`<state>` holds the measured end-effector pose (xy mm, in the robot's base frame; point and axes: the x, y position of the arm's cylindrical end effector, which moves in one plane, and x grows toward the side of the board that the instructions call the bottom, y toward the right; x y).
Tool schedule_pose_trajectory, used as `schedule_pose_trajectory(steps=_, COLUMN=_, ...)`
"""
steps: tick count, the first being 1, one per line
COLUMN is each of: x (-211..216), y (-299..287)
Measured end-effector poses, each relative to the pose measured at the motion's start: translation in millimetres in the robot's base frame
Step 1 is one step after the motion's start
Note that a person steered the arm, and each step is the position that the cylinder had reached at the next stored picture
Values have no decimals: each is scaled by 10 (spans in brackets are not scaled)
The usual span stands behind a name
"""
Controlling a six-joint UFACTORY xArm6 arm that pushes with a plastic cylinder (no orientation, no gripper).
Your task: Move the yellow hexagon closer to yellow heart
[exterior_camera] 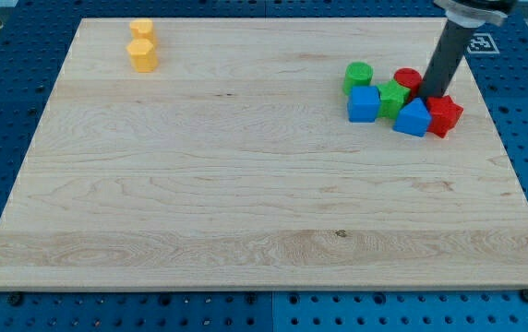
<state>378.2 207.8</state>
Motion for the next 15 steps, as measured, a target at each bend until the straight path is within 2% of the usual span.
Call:
schedule_pose_trajectory(steps=3, x=70, y=-791)
schedule_pose_trajectory(steps=5, x=326, y=-1259)
schedule_pose_trajectory(steps=9, x=377, y=-2994)
schedule_pose_trajectory(steps=10, x=377, y=-3269)
schedule_pose_trajectory(steps=15, x=557, y=-3257)
